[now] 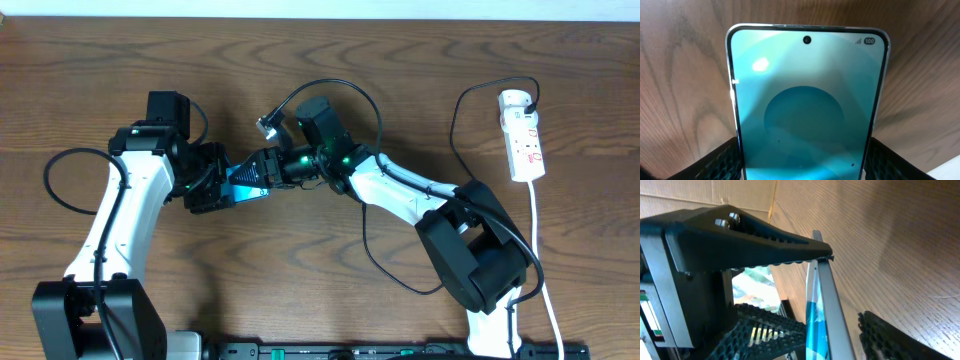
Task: Plug charger to phone and switch on socket
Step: 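Grasp the smartphone's top edge with the right gripper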
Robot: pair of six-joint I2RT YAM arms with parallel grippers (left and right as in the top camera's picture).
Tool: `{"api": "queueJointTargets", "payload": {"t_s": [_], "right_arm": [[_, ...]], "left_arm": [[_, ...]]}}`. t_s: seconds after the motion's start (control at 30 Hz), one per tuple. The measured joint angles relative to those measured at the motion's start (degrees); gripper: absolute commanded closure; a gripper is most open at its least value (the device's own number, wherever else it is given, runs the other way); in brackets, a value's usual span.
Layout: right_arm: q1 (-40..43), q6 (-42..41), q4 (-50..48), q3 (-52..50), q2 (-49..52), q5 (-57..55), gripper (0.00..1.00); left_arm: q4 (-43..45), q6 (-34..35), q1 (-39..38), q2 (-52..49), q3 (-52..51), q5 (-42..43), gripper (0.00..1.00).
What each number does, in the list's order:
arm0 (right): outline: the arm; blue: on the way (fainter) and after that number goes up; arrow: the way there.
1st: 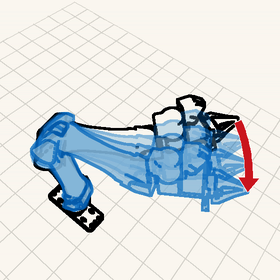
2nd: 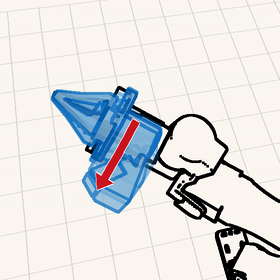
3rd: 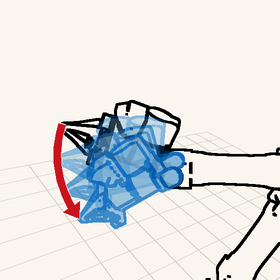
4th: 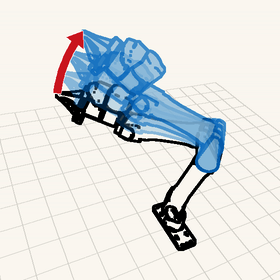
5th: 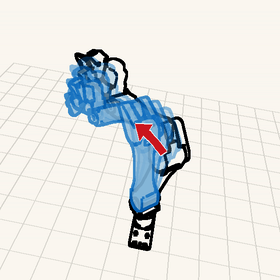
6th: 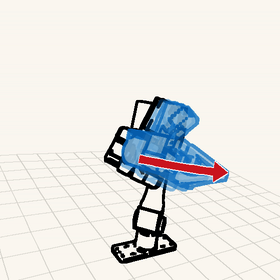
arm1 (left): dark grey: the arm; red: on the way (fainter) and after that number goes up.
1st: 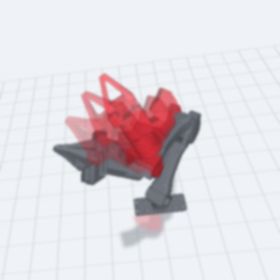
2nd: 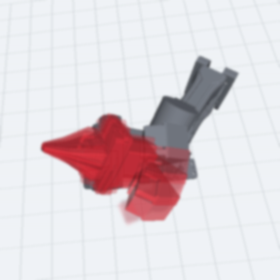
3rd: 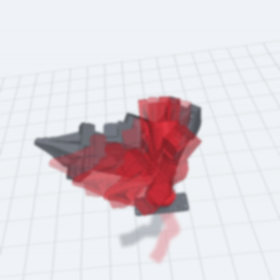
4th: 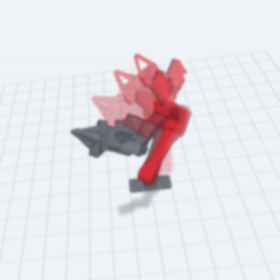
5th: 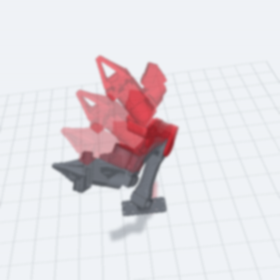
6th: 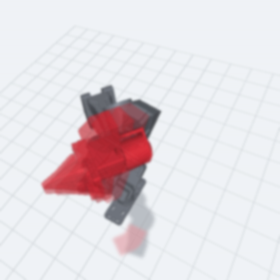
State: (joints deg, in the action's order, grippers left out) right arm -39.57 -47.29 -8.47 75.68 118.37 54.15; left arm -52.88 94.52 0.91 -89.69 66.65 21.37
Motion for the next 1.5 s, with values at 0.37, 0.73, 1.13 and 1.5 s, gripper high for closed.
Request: {"api": "queueJointTargets", "payload": {"t_s": [0.37, 0.73, 1.13, 1.5], "right_arm": [[0.0, -0.24, 0.0, 0.0, 0.0, -0.02, 0.55], [-0.35, -0.24, 0.2, 0.0, 0.0, -0.96, 0.56], [-1.01, -0.52, 2.69, 0.0, 0.0, -4.13, 0.59], [-1.01, -0.61, 2.67, 0.0, 0.0, -4.92, 0.62]], "left_arm": [[-0.72, 0.02, 0.0, 0.0, 0.0, 0.0, 0.93], [-0.7, 0.0, 0.0, 0.0, 0.0, -0.07, 0.93], [-1.14, -0.02, 0.0, 0.0, 0.0, -0.66, 0.93], [-1.81, -0.02, 0.0, 0.0, 0.0, -0.74, 0.93]]}}
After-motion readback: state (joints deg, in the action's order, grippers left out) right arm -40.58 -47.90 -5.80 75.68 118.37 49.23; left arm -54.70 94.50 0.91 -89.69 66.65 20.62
